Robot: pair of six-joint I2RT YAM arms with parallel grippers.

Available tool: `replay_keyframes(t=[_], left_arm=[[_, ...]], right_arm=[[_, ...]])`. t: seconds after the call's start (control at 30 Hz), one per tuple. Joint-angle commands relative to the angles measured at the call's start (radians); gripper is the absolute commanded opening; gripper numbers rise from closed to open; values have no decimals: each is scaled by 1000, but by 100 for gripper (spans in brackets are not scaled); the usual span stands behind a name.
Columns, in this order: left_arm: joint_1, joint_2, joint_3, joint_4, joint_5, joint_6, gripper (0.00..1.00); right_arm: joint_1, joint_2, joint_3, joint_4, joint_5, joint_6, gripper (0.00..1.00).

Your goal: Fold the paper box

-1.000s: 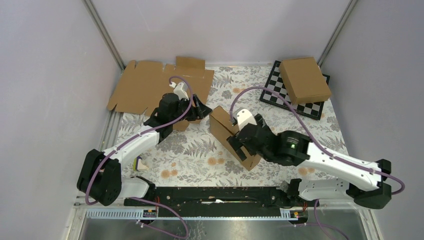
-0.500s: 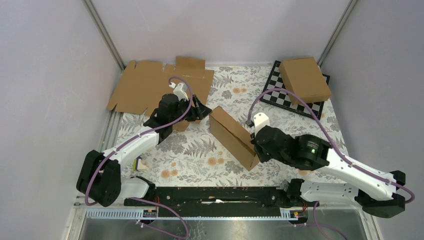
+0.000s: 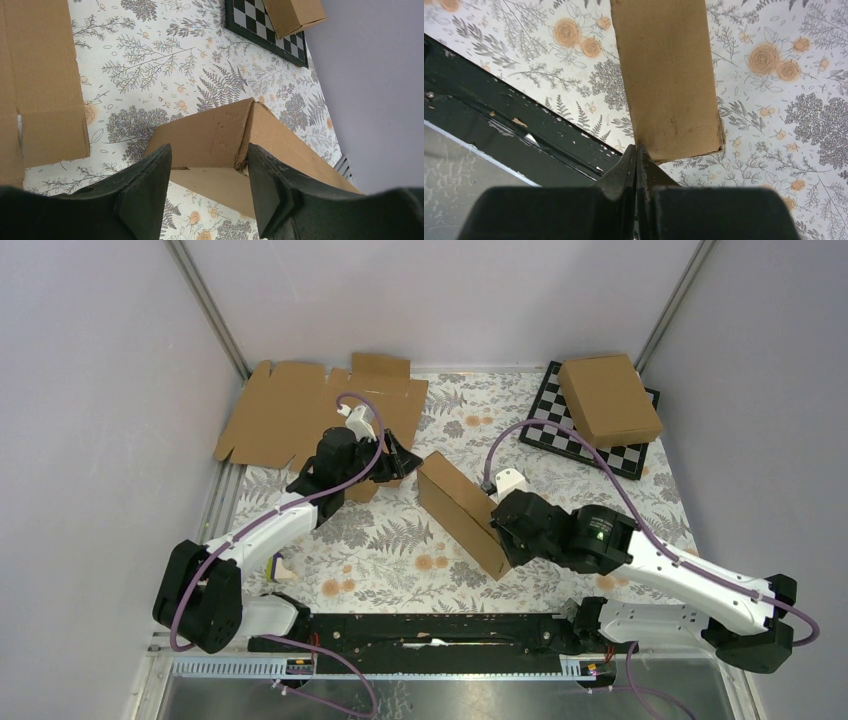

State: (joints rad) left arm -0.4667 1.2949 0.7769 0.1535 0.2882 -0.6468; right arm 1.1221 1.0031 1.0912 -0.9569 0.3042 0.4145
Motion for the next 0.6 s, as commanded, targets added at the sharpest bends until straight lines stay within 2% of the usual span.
replay_keyframes(t=[0.0,0.37,0.57], left_arm=[[2,1,-28,-77,-19,47,59],[-5,13,-27,-71,-23,45,57],[-13,24,-35,-63,-29,45,55]], right_arm=[[-13,0,97,-39,5,-14,0],[-84,-20,-85,-49,-23,61,0],[-87,-11,-13,-49,-20,40,0]])
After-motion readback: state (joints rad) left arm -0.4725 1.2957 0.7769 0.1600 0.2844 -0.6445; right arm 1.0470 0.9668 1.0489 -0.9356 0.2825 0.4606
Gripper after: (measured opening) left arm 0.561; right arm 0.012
